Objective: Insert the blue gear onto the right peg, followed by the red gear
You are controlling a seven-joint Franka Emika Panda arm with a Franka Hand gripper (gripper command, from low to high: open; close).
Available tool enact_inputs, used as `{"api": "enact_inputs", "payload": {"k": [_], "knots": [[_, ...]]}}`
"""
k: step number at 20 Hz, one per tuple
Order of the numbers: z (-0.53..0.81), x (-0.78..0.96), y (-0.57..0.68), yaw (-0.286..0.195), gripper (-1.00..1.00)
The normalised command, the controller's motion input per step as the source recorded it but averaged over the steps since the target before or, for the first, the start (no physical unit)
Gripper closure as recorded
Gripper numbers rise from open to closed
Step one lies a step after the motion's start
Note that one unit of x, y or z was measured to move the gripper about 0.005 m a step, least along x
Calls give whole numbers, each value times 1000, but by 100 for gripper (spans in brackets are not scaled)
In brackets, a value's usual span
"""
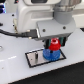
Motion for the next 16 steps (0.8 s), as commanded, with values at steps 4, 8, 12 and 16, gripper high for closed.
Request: {"api": "enact_inputs", "payload": {"k": [4,8,12,16], "knots": [[-165,178,-77,0,100],[-95,300,-16,0,100],[-87,254,0,0,100],[-24,176,-1,0,100]]}}
